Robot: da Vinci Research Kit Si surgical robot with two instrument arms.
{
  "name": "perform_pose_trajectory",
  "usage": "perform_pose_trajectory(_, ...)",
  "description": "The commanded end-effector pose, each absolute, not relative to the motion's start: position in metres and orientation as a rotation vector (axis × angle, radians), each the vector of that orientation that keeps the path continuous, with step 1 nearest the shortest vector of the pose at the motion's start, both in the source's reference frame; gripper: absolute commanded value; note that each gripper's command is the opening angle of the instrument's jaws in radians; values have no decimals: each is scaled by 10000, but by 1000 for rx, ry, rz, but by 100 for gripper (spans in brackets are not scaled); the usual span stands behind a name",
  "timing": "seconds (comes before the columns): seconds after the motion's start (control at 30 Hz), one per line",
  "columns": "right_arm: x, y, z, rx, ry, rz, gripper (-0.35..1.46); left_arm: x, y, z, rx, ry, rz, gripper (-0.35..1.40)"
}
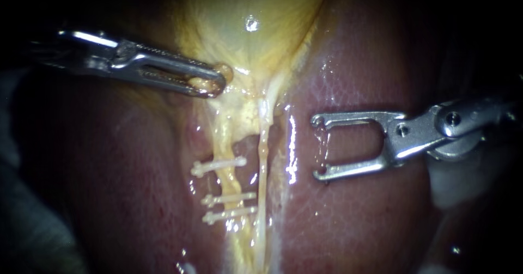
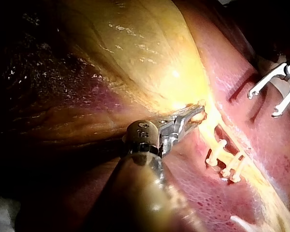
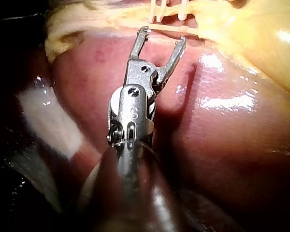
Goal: Going back third clip left tube
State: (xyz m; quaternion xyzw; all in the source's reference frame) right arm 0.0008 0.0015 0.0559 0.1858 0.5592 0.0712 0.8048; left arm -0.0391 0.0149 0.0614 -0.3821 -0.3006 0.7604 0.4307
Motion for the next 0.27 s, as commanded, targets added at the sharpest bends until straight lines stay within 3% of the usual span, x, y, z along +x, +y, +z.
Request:
perform_pose_trajectory(0.03,8,14,559,399,1198,152,50,-390,149,615,-953,-750,1897,-35)
perform_pose_trajectory(0.27,15,9,557,424,1210,135,50,-386,151,613,-953,-755,1898,-35)
